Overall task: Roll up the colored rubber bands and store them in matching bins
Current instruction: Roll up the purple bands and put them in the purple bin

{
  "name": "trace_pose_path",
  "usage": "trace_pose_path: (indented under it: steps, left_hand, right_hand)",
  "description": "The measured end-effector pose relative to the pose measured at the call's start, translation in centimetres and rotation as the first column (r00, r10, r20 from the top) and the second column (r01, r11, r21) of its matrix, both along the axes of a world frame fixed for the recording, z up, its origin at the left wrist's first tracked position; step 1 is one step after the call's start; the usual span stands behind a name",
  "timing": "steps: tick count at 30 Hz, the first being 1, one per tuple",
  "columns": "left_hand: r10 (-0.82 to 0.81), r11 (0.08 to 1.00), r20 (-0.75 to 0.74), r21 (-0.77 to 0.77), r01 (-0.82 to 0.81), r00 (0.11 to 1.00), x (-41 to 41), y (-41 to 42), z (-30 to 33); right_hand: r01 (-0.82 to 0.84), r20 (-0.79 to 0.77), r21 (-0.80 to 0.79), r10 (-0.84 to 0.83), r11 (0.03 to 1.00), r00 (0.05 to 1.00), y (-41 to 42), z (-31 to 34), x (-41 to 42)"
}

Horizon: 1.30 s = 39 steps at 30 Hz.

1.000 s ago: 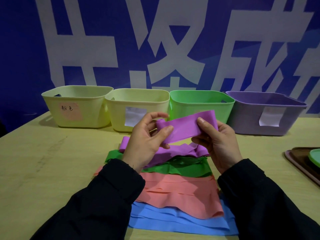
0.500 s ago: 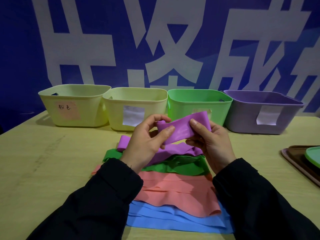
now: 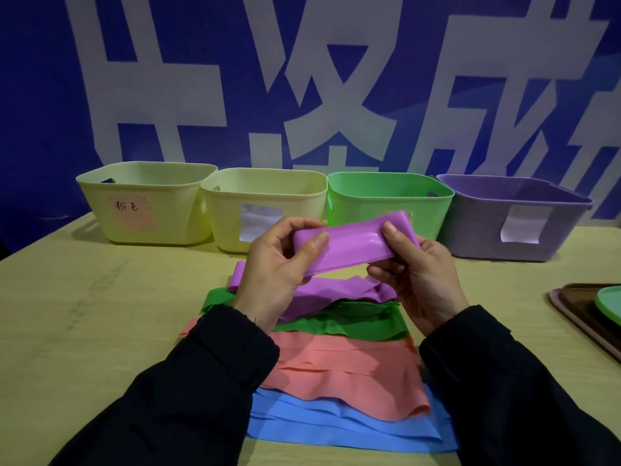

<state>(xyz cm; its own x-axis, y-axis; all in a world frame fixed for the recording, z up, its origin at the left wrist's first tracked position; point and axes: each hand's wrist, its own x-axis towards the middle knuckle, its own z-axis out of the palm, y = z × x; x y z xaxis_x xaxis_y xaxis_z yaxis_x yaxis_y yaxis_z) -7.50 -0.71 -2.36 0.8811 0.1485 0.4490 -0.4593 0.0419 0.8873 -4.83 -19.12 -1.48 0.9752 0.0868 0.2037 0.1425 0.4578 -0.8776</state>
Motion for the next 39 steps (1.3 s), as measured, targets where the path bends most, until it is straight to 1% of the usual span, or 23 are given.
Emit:
trace_pose_path:
  steps: [3,7,14,20,23,28,31,33,36,39]
  left_hand:
    - [-0.053,0.996,-0.023,-0.071,0.051,0.998,-0.04,-0.27,0.11]
    - [-0.022,0.998,-0.008,-0.067,0.021,1.0,0.07,-0.04,-0.11]
    - [-0.078,0.991,-0.025,-0.11,0.074,0.997,-0.34,-0.4,0.09]
    - [-0.018,0.998,-0.034,-0.062,0.016,0.999,-0.07,-0.24,-0.16]
    - [-0.003,0.997,-0.032,-0.072,0.001,0.999,0.01,-0.17,-0.21]
    - [0.012,0.999,-0.007,-0.038,-0.013,1.0,0.05,-0.22,-0.25]
    - [0.003,0.997,-0.012,-0.072,-0.004,1.0,0.02,-0.25,-0.27]
    - [0.013,0.998,-0.003,-0.067,-0.013,1.0,0.07,-0.07,-0.29]
    - [-0.032,0.998,-0.016,-0.048,0.031,0.999,0.07,-0.13,-0.41]
    - [-0.098,0.995,-0.012,-0.031,0.098,0.995,0.11,-0.43,-0.57]
  right_hand:
    - [0.001,-0.007,0.001,-0.001,1.0,1.0,-0.02,0.06,0.0]
    - [0.012,0.012,-0.013,-0.012,1.0,1.0,0.07,-0.14,0.12]
    - [0.038,0.028,-0.002,-0.038,0.999,0.999,0.19,-0.24,0.04]
    - [0.024,0.036,0.035,-0.025,0.999,0.999,0.4,-0.14,-0.13]
    - [0.012,0.016,0.006,-0.012,1.0,1.0,0.44,-0.24,-0.16]
    - [0.009,-0.039,-0.035,-0.01,0.999,0.999,0.33,-0.32,0.0]
    - [0.004,-0.039,-0.021,-0.005,1.0,0.999,0.34,-0.33,0.12]
    - [-0.007,-0.039,0.003,0.007,1.0,0.999,0.32,-0.35,0.15]
    - [-0.025,-0.038,0.039,0.026,0.999,0.999,0.38,-0.42,0.12]
    - [-0.072,-0.024,0.034,0.073,0.997,0.997,0.62,-0.55,0.02]
